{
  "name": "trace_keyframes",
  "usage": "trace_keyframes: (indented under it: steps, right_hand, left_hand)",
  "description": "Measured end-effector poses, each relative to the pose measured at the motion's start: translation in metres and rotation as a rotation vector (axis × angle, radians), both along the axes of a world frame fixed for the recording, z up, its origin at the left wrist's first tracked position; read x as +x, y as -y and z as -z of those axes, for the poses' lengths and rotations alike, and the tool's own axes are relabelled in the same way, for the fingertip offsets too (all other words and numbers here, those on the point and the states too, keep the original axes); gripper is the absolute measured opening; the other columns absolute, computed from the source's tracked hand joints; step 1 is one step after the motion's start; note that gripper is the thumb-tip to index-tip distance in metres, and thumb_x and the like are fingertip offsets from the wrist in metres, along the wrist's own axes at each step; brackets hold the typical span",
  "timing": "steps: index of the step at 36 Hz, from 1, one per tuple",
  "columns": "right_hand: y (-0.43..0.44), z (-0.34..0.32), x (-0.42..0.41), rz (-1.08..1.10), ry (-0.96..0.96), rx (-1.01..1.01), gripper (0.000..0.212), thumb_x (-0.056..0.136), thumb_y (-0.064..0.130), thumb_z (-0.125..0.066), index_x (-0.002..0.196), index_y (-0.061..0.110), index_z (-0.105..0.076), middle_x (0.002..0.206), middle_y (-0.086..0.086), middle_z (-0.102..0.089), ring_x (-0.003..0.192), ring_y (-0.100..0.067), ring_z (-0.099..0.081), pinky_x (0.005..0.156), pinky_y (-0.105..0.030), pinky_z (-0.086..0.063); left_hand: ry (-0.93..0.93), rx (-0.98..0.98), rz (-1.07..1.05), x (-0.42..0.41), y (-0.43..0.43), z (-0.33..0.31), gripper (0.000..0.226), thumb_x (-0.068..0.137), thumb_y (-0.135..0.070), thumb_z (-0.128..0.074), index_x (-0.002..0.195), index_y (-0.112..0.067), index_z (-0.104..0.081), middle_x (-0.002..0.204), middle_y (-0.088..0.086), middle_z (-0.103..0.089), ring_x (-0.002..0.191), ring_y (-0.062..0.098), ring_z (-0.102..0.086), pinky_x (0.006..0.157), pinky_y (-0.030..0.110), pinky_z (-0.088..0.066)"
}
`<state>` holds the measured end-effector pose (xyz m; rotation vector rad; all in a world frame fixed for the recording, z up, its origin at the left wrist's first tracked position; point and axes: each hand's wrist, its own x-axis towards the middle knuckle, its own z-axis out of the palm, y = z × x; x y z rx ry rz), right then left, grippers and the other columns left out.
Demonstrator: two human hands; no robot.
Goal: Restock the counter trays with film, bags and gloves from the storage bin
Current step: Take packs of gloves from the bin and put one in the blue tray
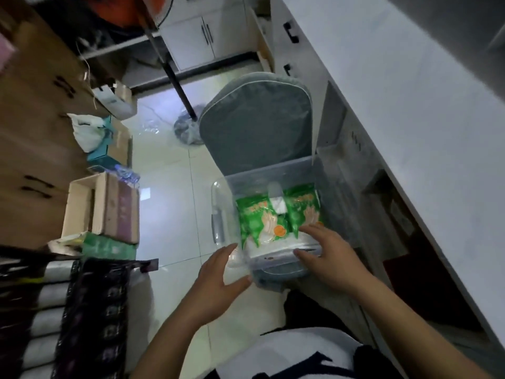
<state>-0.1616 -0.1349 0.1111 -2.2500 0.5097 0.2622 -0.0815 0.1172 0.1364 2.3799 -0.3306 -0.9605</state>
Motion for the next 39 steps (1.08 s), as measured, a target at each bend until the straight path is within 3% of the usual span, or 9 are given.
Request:
trace_keyframes:
  steps: [7,12,14,16,18,24,28,36,39]
  right_hand:
    - [0.034,0.098,0.045,-0.08,-0.308,-0.014,0.058,0.083,0.046,-0.066,0.134,0.02,-0.058,0.138,-0.005,-0.06,0.126,-0.025,-0.055,0.102,-0.034,-0.043]
    - [0.033,0.143,0.05,-0.161,-0.454,-0.094,0.053,0.08,0.049,-0.055,0.13,0.034,-0.056,0.137,-0.001,-0.06,0.127,-0.025,-0.053,0.103,-0.038,-0.04]
    - [0.028,0.158,0.048,-0.172,-0.487,-0.126,0.052,0.081,0.051,-0.05,0.132,0.04,-0.053,0.14,0.005,-0.056,0.132,-0.022,-0.046,0.111,-0.046,-0.03]
    - [0.023,0.169,0.045,-0.181,-0.526,-0.147,0.046,0.085,0.051,-0.051,0.129,0.04,-0.056,0.139,0.008,-0.056,0.133,-0.018,-0.044,0.114,-0.049,-0.019]
    - [0.019,0.176,0.041,-0.181,-0.531,-0.174,0.04,0.087,0.049,-0.053,0.124,0.039,-0.062,0.134,0.008,-0.058,0.131,-0.016,-0.045,0.114,-0.048,-0.015]
    - [0.012,0.189,0.028,-0.007,-0.347,-0.204,0.022,0.07,0.033,-0.084,0.091,0.03,-0.078,0.098,0.004,-0.075,0.1,-0.024,-0.068,0.1,-0.045,-0.028]
    - [0.009,0.204,0.027,0.045,-0.276,-0.224,0.018,0.064,0.03,-0.087,0.08,0.03,-0.078,0.088,0.007,-0.074,0.089,-0.022,-0.07,0.093,-0.038,-0.029]
    - [0.005,0.205,0.037,0.029,-0.226,-0.208,0.009,0.066,0.033,-0.079,0.073,0.029,-0.076,0.081,0.008,-0.072,0.082,-0.022,-0.069,0.085,-0.033,-0.028]
    - [0.005,0.203,0.038,0.032,-0.248,-0.201,0.008,0.067,0.033,-0.078,0.073,0.029,-0.076,0.082,0.009,-0.072,0.084,-0.022,-0.069,0.088,-0.035,-0.029]
  left_hand:
    - [-0.109,0.02,-0.219,0.059,0.061,0.067,0.07,0.089,-0.036,-0.069,0.149,-0.029,-0.035,0.154,-0.003,-0.035,0.138,0.013,-0.034,0.113,0.03,-0.032]
    - [-0.356,0.002,-0.371,0.078,0.093,0.138,0.066,0.084,-0.029,-0.075,0.14,-0.033,-0.041,0.115,-0.013,-0.053,0.09,0.001,-0.052,0.059,0.002,-0.036]
    - [-0.43,-0.014,-0.43,0.089,0.1,0.169,0.075,0.081,-0.027,-0.078,0.145,-0.025,-0.039,0.117,-0.012,-0.055,0.09,0.001,-0.055,0.07,0.009,-0.043]
    - [-0.513,0.011,-0.527,0.102,0.104,0.199,0.085,0.078,-0.028,-0.077,0.15,-0.018,-0.033,0.14,0.004,-0.05,0.112,0.016,-0.055,0.089,0.022,-0.042]
    - [-0.557,0.029,-0.624,0.116,0.107,0.228,0.079,0.083,-0.021,-0.073,0.151,-0.013,-0.032,0.146,0.009,-0.046,0.117,0.022,-0.051,0.089,0.025,-0.04]
    - [-0.557,0.047,-0.746,0.159,0.115,0.302,0.064,0.081,-0.002,-0.069,0.14,-0.004,-0.046,0.133,0.022,-0.058,0.118,0.037,-0.058,0.101,0.051,-0.049]
    - [-0.642,0.079,-0.871,0.186,0.12,0.336,0.054,0.086,-0.009,-0.067,0.137,-0.001,-0.05,0.14,0.024,-0.053,0.127,0.037,-0.053,0.108,0.049,-0.042]
    - [-0.724,0.124,-0.927,0.21,0.126,0.364,0.047,0.091,-0.013,-0.065,0.136,-0.003,-0.053,0.137,0.018,-0.058,0.117,0.03,-0.06,0.092,0.037,-0.048]
    - [-0.74,0.133,-0.933,0.212,0.127,0.361,0.044,0.093,-0.009,-0.064,0.135,-0.003,-0.051,0.111,0.014,-0.063,0.095,0.026,-0.061,0.09,0.036,-0.051]
